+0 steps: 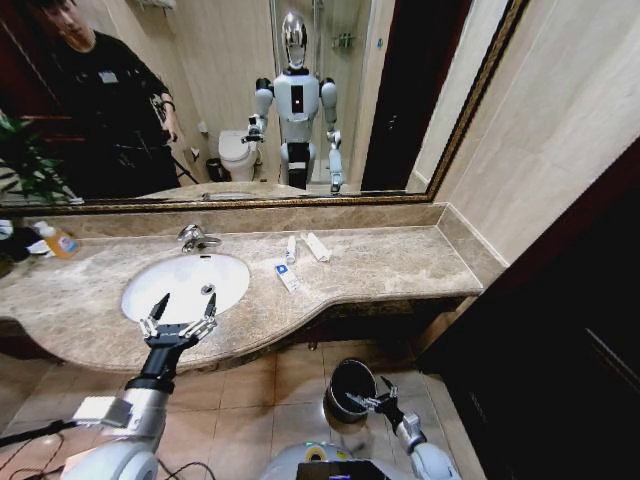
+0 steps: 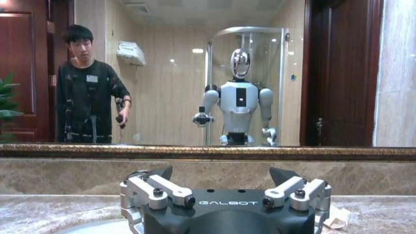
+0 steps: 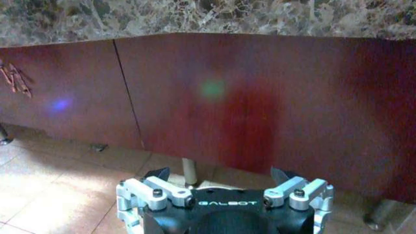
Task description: Pick up the trash from the sink and place it in the trash bin.
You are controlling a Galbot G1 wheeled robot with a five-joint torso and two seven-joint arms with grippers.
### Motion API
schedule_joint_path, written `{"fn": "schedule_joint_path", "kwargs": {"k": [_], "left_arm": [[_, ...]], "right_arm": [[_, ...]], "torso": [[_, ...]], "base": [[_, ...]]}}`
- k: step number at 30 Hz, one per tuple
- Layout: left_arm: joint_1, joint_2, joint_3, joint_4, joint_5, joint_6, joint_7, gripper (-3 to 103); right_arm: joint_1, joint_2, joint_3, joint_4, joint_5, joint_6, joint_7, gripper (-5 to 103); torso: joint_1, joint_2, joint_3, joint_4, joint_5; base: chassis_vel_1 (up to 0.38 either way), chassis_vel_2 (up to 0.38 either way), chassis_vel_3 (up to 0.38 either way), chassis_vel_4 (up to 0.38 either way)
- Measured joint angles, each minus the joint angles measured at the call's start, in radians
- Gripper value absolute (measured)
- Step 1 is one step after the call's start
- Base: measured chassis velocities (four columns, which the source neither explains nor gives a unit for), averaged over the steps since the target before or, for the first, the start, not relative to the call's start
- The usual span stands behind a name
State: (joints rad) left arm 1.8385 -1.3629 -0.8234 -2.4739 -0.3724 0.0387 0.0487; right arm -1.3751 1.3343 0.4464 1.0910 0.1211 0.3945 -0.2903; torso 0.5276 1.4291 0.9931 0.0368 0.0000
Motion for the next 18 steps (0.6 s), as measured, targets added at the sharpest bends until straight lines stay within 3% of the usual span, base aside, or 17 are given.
{"fn": "schedule_joint_path", "kwargs": {"k": [18], "left_arm": [[0.0, 0.0, 0.0, 0.0, 0.0, 0.0, 0.0, 100]], "right_arm": [[-0.048, -0.057, 0.044, 0.181, 0.058, -0.003, -0.026, 100]], "torso": [[0.0, 0.0, 0.0, 0.0, 0.0001]], "base": [[0.0, 0.0, 0.0, 0.0]]}}
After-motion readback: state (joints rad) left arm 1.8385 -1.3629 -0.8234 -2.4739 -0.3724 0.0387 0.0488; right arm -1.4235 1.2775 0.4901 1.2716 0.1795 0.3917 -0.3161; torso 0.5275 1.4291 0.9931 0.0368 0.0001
